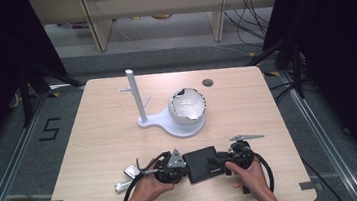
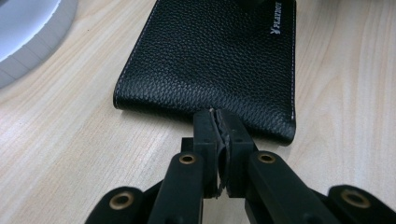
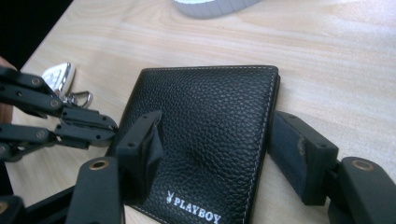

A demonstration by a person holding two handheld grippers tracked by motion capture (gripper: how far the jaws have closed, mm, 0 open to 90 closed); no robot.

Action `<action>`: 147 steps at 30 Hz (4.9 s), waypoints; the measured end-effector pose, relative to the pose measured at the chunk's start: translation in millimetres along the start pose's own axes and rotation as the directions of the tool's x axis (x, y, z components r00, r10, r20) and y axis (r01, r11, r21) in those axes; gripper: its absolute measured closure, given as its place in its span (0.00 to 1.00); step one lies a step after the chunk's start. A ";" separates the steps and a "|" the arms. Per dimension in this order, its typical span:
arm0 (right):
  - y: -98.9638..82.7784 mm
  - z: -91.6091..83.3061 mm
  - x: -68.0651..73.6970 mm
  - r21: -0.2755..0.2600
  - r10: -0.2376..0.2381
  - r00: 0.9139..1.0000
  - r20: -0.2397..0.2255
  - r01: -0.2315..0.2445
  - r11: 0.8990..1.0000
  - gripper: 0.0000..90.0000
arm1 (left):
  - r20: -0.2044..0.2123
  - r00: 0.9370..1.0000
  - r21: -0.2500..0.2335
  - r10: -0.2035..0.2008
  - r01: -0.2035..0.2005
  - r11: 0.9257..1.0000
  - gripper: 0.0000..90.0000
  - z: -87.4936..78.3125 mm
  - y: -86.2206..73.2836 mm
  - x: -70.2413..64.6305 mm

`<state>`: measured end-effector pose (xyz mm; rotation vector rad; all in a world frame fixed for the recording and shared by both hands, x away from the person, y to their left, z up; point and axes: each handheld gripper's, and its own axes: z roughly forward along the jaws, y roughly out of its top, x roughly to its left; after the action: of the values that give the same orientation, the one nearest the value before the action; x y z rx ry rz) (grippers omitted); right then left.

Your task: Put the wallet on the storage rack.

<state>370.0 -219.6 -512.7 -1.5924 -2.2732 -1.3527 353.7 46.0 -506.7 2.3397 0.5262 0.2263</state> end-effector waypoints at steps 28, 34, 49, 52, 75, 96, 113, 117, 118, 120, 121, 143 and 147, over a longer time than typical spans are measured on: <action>-2.1 -10.2 4.0 -0.078 0.119 0.980 -0.157 -0.132 0.988 0.82 | -0.029 0.999 0.027 0.033 -0.032 0.999 0.89 -2.0 -0.1 -0.8; 0.6 -12.8 11.1 -0.110 0.098 0.975 -0.200 -0.122 0.986 0.87 | -0.044 0.999 0.010 0.012 -0.011 1.000 0.75 -9.3 0.0 1.1; 13.3 -31.2 23.5 -0.175 0.047 0.970 -0.239 -0.091 0.980 0.89 | -0.070 0.997 0.036 -0.026 0.029 0.999 0.40 -53.4 -11.6 -6.2; 16.6 -33.3 19.9 -0.198 0.019 0.974 -0.225 -0.064 0.978 0.89 | -0.068 0.997 0.035 -0.031 0.034 0.999 0.38 -59.0 -17.2 -6.6; 52.6 -63.6 5.6 -0.285 0.013 0.982 -0.190 -0.068 0.956 0.89 | -0.101 0.989 0.000 -0.108 0.108 0.994 0.31 -91.5 -59.9 -7.9; 120.4 -73.4 -4.9 -0.361 0.025 0.993 -0.112 -0.064 0.931 0.89 | -0.105 0.989 -0.017 -0.105 0.104 0.994 0.31 -96.7 -70.3 -10.6; 160.3 -39.4 -12.7 -0.350 0.058 0.996 -0.072 -0.080 0.933 0.89 | -0.088 0.991 -0.024 -0.101 0.100 0.995 0.31 -97.0 -69.9 -13.6; 165.1 -28.4 -16.3 -0.349 0.074 0.995 -0.060 -0.090 0.933 0.89 | -0.080 0.992 -0.025 -0.097 0.095 0.995 0.31 -97.3 -68.8 -15.5; 165.7 -26.4 -16.4 -0.346 0.085 0.994 -0.065 -0.102 0.933 0.89 | -0.080 0.991 -0.037 -0.108 0.105 0.994 0.31 -96.6 -69.0 -16.2; 167.7 -18.5 -18.2 -0.341 0.092 0.995 -0.047 -0.103 0.935 0.89 | -0.088 0.992 -0.023 -0.093 0.091 0.996 0.31 -97.6 -69.3 -14.6; 167.7 -18.5 -18.2 -0.341 0.092 0.995 -0.047 -0.103 0.935 0.89 | -0.088 0.991 -0.027 -0.098 0.096 0.995 0.31 -97.4 -69.5 -14.6; 165.2 47.0 -24.2 -0.265 0.115 0.992 -0.049 -0.125 0.956 0.80 | -0.086 0.991 -0.017 -0.105 0.104 0.994 0.31 -97.2 -74.3 -11.6; 164.6 40.7 -22.1 -0.251 0.083 0.996 0.013 -0.077 0.965 0.61 | -0.093 0.990 -0.007 -0.105 0.105 0.994 0.31 -96.1 -75.4 -10.8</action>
<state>525.8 -194.6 -447.1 -1.7583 -2.0925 -1.6643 291.4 150.1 -488.6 2.3002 0.6921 0.2874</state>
